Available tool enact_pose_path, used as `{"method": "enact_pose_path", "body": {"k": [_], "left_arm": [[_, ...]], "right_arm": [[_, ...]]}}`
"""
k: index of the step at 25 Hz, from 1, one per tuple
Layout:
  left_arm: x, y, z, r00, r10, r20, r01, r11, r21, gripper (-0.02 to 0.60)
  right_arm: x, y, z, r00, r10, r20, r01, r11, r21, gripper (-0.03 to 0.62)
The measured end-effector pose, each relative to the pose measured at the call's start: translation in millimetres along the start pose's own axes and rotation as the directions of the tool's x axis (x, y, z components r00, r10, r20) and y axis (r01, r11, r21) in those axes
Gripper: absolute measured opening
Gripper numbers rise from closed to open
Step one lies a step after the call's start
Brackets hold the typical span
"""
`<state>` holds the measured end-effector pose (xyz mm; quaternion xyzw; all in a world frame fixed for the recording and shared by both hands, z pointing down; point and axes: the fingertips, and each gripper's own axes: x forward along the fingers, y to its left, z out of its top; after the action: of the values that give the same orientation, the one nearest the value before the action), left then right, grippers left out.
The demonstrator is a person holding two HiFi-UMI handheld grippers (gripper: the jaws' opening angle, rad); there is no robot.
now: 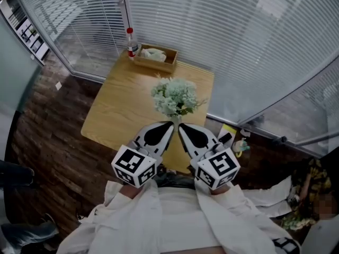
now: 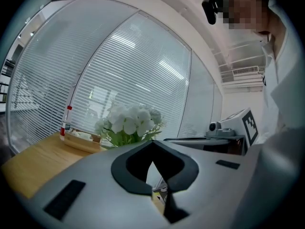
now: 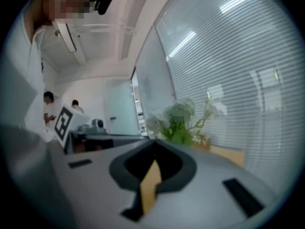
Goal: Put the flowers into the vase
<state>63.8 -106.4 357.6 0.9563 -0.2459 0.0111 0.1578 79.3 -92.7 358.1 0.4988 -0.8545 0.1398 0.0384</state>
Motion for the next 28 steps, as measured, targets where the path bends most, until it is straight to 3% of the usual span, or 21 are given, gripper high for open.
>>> {"method": "enact_pose_path", "body": {"k": [9,16,28], "left_arm": [[2.3,7.1,-13.0,0.999,0.011,-0.033,-0.011,1.0,-0.017,0.009],[5.3,10.9,-20.0,0.999,0.003,-0.04,-0.006,0.997,-0.071,0.009],[1.6,15.9,-25.0,0.999,0.022,-0.039,-0.026,0.996,-0.083,0.009]], "right_arm": [[2.2,-4.2,-9.4,1.0,-0.006,-0.031,0.006,1.0,0.013,0.014],[7.0,-1.9,-13.2,0.998,0.013,-0.055,-0.013,1.0,0.003,0.013],[6.5,-6.6,-24.4,0.987,0.048,-0.155,-0.061,0.995,-0.078,0.013]]}}
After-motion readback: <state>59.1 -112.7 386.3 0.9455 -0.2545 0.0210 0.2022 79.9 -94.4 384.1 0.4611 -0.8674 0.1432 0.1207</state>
